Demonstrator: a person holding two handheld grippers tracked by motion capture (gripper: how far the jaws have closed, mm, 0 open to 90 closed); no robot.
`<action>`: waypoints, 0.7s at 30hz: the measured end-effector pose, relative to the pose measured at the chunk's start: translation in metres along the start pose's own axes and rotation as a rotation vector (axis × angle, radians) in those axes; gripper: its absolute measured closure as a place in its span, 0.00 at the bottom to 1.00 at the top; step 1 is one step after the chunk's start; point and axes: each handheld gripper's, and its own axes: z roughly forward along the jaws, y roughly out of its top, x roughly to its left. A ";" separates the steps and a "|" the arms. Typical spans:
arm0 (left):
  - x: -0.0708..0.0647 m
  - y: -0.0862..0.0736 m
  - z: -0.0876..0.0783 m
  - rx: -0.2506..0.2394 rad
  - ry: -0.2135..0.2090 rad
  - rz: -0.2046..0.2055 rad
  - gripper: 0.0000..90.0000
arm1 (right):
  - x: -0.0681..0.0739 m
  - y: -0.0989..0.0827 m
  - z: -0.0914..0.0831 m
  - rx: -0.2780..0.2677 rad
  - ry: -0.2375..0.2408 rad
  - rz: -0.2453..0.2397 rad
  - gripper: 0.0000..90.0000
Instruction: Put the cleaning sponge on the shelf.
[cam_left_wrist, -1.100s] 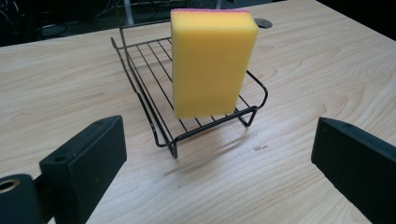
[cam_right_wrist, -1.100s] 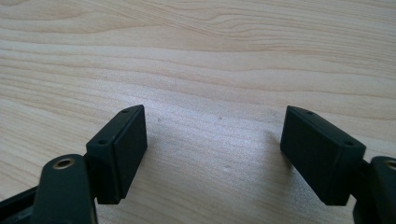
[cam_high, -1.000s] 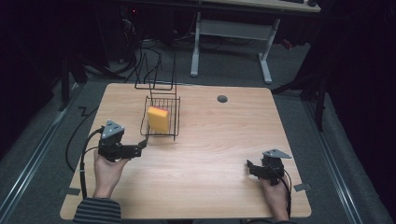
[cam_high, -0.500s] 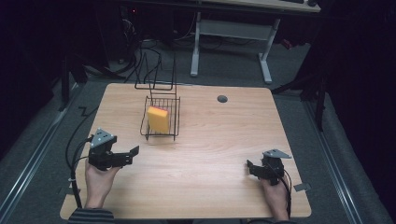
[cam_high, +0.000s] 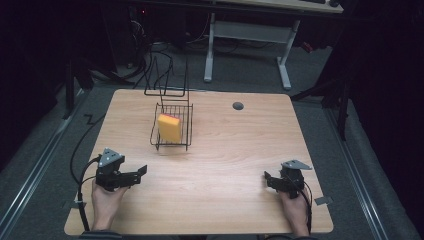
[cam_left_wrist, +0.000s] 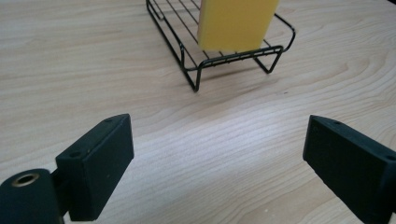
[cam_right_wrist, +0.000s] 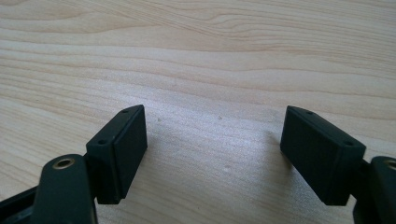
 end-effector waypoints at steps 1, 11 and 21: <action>0.001 -0.002 0.001 0.001 0.001 -0.007 0.11 | 0.000 0.000 0.000 0.000 0.000 0.000 0.26; 0.007 -0.019 0.016 0.034 0.015 -0.039 0.12 | 0.000 0.000 0.000 0.000 0.000 0.000 0.26; 0.004 -0.028 0.033 0.062 0.058 -0.024 0.13 | 0.000 0.000 0.000 0.000 0.000 0.000 0.26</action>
